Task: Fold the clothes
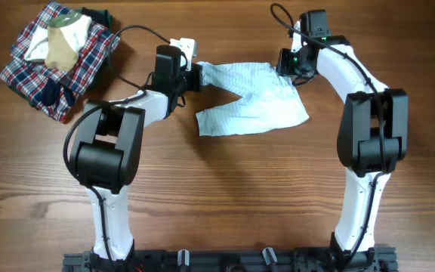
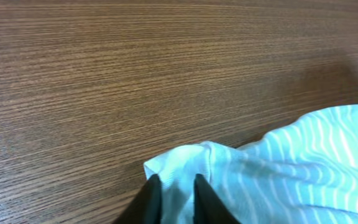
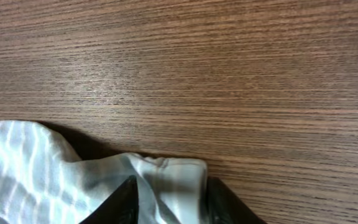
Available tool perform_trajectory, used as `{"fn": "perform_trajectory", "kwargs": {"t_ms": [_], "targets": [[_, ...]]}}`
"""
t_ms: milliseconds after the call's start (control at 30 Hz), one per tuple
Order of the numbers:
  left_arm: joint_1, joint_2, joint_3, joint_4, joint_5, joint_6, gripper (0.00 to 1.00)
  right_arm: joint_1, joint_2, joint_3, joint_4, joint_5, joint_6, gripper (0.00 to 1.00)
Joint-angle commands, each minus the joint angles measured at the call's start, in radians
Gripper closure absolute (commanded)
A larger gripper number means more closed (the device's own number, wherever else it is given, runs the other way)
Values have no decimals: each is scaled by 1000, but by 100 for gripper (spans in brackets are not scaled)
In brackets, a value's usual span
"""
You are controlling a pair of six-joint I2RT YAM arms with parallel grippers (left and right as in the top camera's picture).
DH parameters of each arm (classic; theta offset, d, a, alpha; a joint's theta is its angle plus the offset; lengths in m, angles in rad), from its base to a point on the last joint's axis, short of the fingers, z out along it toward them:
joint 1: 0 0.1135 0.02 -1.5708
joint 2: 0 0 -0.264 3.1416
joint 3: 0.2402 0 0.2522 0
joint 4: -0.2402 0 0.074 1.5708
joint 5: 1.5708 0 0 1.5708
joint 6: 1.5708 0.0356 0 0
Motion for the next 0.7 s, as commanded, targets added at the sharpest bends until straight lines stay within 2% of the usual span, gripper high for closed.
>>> {"fn": "perform_trajectory", "kwargs": {"t_ms": [0,100,300,333,433,667], "targets": [[0,18,18,3,13,0,89,2,19,-5,-1,20,-2,68],[0,18,18,4,12,0,95,2,19,-4,-1,20,-1,71],[0,18,18,6,8,0,96,2,18,-2,-1,39,2,79],[0,18,18,6,9,0,96,1,17,-2,-2,58,1,86],[0,17,18,6,9,0,96,0,16,-2,-1,57,1,96],[0,17,18,6,9,0,96,-3,12,-1,-2,57,9,96]]}}
